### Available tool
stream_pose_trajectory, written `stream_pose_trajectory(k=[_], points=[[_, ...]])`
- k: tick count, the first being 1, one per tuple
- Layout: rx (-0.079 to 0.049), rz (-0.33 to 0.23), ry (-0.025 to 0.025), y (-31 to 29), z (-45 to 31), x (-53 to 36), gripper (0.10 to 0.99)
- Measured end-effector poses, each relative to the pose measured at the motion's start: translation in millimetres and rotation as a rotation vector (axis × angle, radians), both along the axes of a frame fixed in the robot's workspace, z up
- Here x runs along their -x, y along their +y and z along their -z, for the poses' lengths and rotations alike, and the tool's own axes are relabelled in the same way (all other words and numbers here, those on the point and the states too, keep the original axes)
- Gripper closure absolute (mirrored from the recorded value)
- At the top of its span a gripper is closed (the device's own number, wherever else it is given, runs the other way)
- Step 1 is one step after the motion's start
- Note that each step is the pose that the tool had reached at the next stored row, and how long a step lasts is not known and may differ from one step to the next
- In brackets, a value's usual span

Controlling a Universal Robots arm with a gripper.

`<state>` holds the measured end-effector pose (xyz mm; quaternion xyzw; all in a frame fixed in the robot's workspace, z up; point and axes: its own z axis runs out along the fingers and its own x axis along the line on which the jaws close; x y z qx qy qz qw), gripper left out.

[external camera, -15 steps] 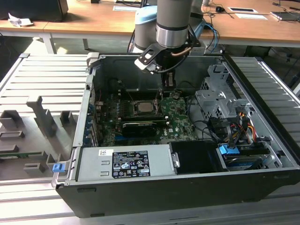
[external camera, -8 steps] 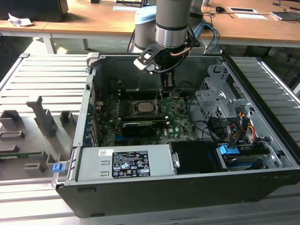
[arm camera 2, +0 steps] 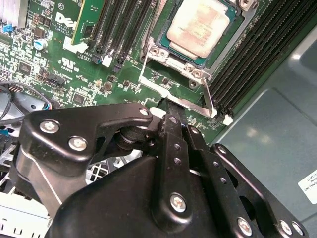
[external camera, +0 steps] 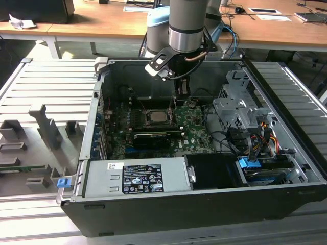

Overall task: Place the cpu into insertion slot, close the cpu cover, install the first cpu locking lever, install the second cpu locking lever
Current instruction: 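Close the cpu cover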

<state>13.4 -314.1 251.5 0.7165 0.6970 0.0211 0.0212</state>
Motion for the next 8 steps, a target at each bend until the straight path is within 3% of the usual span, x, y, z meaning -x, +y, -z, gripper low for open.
stream_pose_trajectory(k=[8], points=[[0.000, 0.000, 0.0000, 0.0, 0.4, 3.6, 0.980]])
